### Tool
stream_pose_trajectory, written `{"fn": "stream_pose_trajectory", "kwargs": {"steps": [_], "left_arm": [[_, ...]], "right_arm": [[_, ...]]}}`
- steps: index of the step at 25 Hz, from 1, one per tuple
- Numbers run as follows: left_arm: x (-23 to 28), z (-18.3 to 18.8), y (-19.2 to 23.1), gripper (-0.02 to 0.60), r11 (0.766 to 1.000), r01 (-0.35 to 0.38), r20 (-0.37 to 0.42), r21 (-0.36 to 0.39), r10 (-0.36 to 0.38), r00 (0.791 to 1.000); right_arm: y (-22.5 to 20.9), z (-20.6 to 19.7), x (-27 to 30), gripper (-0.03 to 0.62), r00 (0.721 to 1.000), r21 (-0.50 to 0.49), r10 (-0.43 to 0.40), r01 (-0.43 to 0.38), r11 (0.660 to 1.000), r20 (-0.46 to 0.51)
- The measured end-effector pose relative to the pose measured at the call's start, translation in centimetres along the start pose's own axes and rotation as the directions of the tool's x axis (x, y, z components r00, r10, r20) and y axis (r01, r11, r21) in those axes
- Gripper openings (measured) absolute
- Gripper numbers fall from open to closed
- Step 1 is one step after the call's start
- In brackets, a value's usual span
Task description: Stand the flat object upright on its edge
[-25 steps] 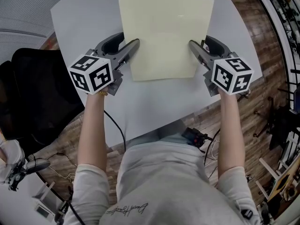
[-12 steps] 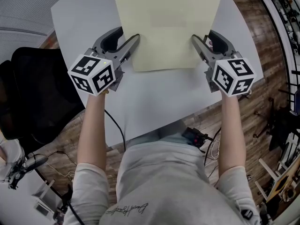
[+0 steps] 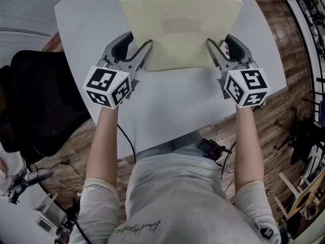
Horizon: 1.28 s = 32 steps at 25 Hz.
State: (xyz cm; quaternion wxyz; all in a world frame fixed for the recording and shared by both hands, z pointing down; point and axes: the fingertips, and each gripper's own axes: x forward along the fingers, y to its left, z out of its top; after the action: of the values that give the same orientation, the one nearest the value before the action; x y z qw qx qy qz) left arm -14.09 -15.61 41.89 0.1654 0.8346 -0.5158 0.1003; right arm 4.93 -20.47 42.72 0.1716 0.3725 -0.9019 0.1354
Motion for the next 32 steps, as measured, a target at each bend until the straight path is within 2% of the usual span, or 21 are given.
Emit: {"fn": "stream_pose_trajectory", "kwargs": {"steps": [9,20,32], "left_arm": [[0.2,0.6,-0.2,0.23,0.995,-0.051,0.034,0.086,0.048,0.998],[0.2,0.7,0.3,0.229,0.987,-0.092,0.07,0.13,0.083,0.994],[0.9,-0.4,1.1,0.229,0.981,-0.101,0.055,0.165,0.094,0.994]], "right_arm": [[-0.4,0.6,-0.1,0.232,0.999,-0.029,-0.025,0.027,0.999,0.046],[-0.1,1.2,0.3,0.23,0.995,-0.052,-0.045,0.05,0.997,0.086],[-0.1,0.4,1.0,0.229,0.995,-0.052,-0.046,0.051,0.997,0.084]]}}
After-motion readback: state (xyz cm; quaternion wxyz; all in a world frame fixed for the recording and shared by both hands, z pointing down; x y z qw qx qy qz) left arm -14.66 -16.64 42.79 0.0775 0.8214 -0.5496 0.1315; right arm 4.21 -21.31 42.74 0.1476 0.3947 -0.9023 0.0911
